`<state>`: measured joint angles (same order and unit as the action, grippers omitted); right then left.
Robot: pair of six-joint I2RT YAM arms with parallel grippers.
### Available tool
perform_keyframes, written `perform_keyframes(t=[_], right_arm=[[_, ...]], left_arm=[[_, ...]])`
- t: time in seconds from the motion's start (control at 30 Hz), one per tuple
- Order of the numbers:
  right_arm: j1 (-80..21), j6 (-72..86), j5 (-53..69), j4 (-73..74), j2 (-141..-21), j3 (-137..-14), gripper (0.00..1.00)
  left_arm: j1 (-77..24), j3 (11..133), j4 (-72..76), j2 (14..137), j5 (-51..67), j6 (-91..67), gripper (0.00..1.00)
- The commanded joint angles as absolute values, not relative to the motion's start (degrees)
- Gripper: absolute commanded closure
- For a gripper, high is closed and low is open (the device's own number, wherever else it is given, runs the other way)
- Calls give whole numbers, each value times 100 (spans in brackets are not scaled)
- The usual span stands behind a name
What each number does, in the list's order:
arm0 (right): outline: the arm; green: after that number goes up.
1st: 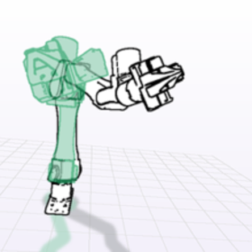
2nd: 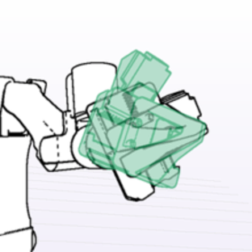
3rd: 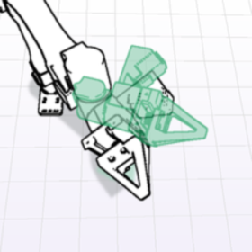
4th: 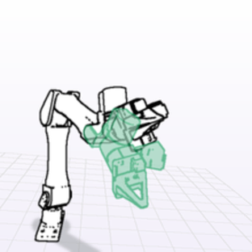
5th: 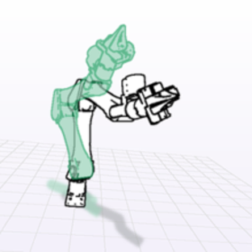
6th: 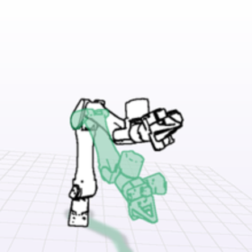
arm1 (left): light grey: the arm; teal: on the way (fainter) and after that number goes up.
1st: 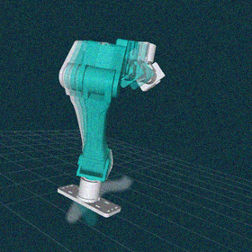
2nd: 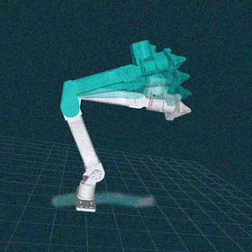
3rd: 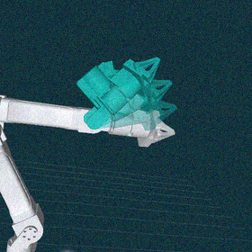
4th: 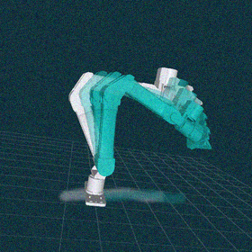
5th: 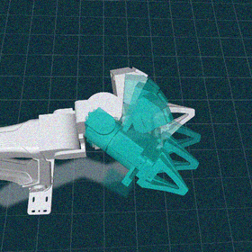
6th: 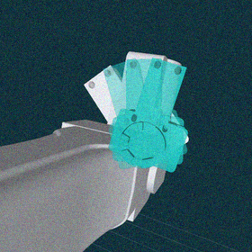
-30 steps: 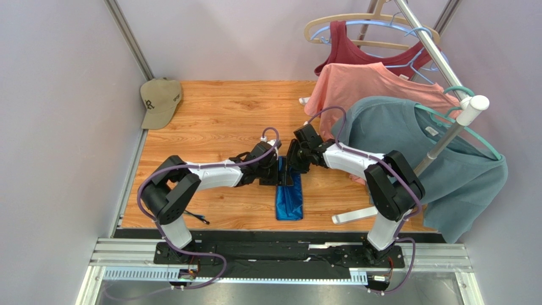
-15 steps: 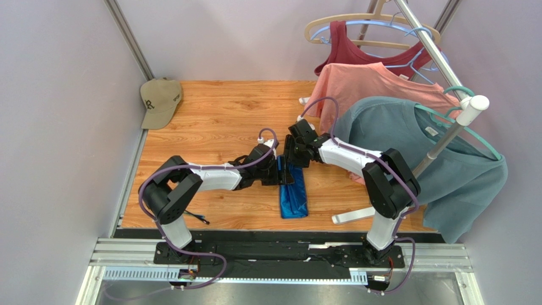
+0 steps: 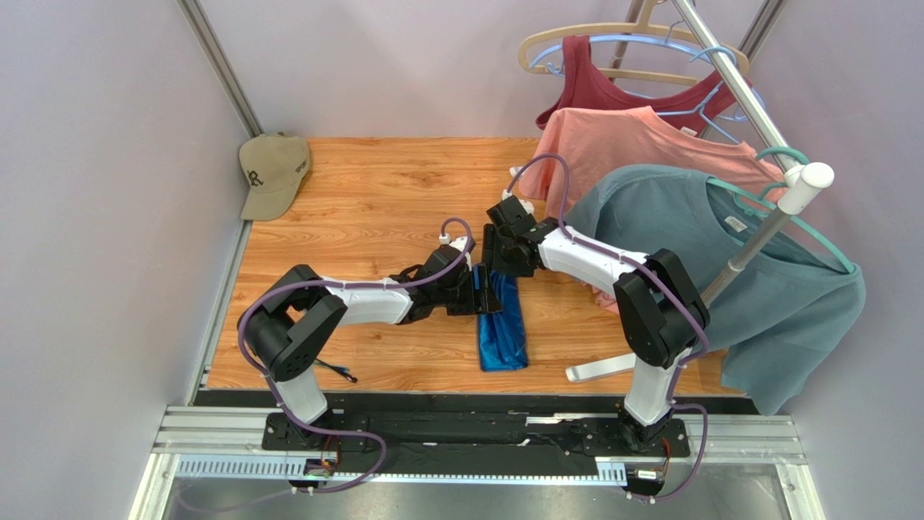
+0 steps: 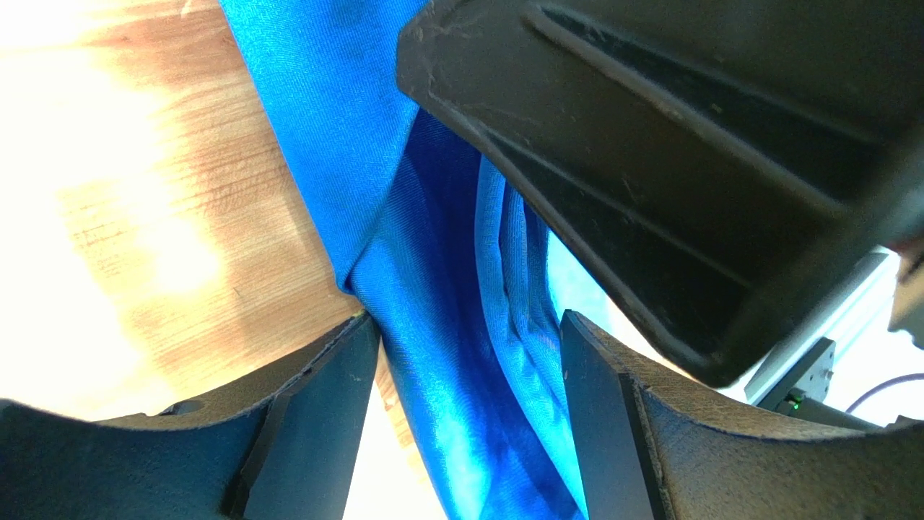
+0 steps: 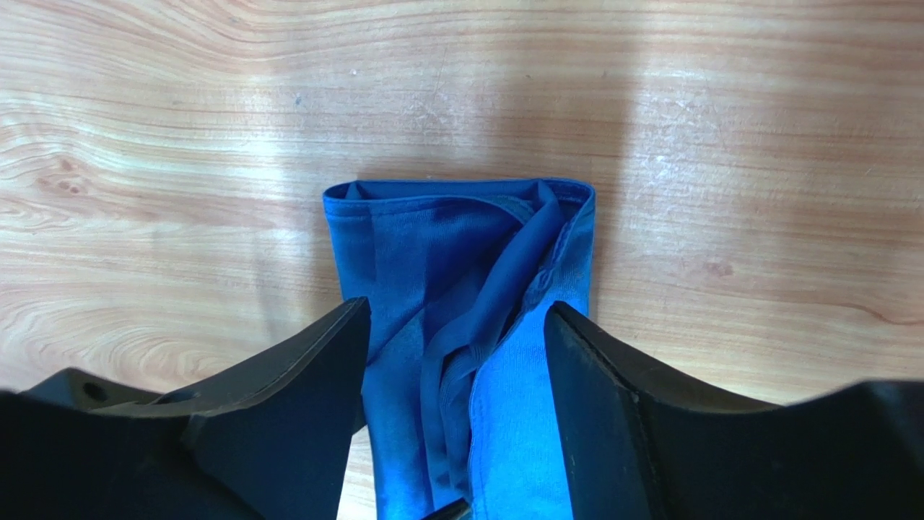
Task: Fold the napkin into a case and place the utensils inside
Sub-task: Pick up the top corner of the smaller rectangle folded napkin from the center of the board.
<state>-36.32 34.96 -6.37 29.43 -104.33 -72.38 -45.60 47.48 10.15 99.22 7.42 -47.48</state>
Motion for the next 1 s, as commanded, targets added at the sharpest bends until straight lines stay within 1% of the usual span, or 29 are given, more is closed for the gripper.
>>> perform_keyframes(t=[0.0,0.07,0.2,0.33,0.37,0.43,0.47,0.67,0.73,0.77,0.83,0.97], right_arm=[[-3665,3261,-896,3041,-10529,-7532,38],[-3656,3235,-975,2971,-10486,-7445,39],[-3665,3217,-984,2900,-10406,-7392,52],[-3656,3208,-1011,2883,-10415,-7426,53],[-3648,3217,-1037,2883,-10424,-7427,54],[-3639,3217,-1055,2883,-10415,-7409,60],[-3630,3225,-1072,2874,-10398,-7400,61],[-3490,3252,-1020,2769,-10231,-7304,59],[-3463,3226,-993,2768,-10213,-7312,57],[-3454,3217,-967,2769,-10204,-7304,54],[-3410,3252,-853,2690,-10178,-7260,52],[-3349,3357,-625,2602,-10116,-7155,52]], left_arm=[[-4535,4491,343,10230,510,-4658,28],[-4544,4483,343,10204,510,-4641,28],[-4535,4491,325,10178,510,-4614,28],[-4535,4509,334,10186,519,-4597,28],[-4535,4500,325,10187,519,-4597,28],[-4535,4491,325,10169,527,-4597,28],[-4535,4483,308,10160,527,-4588,28],[-4544,4482,272,10116,510,-4562,28],[-4535,4482,272,10116,510,-4553,28],[-4544,4482,264,10108,510,-4561,29],[-4535,4482,255,10099,519,-4562,29],[-4544,4482,255,10064,519,-4544,29]])
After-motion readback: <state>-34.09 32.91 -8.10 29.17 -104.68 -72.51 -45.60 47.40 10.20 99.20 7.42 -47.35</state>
